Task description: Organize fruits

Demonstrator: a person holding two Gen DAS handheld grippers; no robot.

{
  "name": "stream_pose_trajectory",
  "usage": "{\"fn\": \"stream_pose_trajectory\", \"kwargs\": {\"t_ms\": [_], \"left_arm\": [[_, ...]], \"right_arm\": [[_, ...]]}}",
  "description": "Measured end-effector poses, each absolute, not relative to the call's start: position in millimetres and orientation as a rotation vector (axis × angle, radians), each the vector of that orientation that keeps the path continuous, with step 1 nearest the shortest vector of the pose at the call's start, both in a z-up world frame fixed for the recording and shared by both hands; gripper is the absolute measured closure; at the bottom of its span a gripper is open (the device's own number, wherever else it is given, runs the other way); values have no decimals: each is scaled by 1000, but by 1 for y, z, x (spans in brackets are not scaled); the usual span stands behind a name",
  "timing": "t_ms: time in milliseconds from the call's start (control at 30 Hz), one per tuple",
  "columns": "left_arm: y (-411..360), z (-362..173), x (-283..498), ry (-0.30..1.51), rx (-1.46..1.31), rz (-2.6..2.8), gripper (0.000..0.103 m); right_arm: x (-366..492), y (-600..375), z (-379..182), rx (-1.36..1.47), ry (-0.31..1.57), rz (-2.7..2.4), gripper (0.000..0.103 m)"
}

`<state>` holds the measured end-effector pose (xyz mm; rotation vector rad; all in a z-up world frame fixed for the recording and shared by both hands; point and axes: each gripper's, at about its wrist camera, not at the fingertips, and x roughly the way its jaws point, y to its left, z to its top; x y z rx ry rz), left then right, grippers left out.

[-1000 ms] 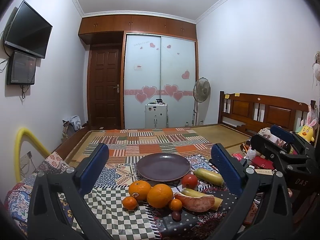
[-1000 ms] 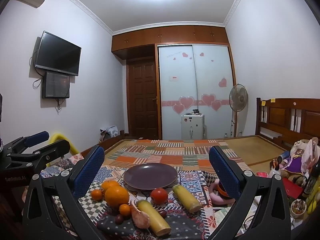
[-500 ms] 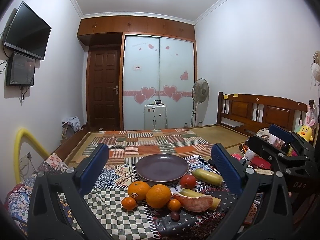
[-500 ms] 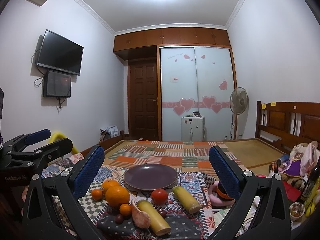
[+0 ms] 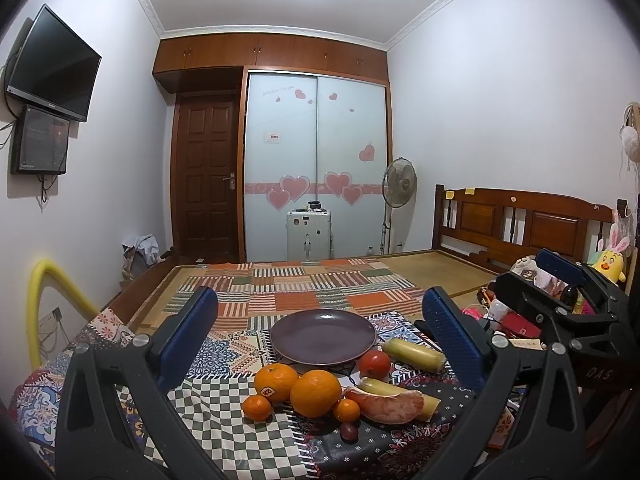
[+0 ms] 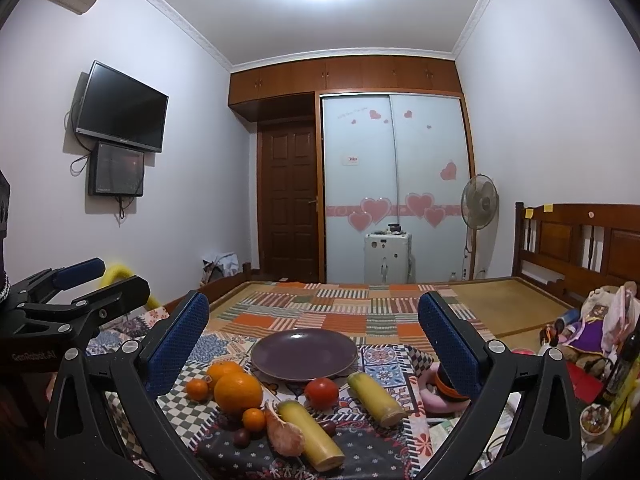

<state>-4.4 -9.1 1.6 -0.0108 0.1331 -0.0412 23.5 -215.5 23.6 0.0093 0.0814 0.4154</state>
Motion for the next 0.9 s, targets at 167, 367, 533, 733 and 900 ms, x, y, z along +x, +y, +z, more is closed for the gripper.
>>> {"fn": "stream_pose_trajectory", "kwargs": {"t_ms": [167,367,533,733,900], "left_arm": [[-9,2,-5,133,-9,-45,0],[-9,2,-4,131,-9,-48,0],[-9,1,-5,131,-8,-47,0],[-8,-1,-3,139,-14,-48,0],[-4,-7,2,154,-23,-51,0]], "right_arm": [[23,-216,23,11,82,413,0],[24,-217,23,19,85,412,0],[26,-218,21,25,88,411,0],[27,-217,17,20,86,400,0],[30,-212,12,-15,89,384,0]]}}
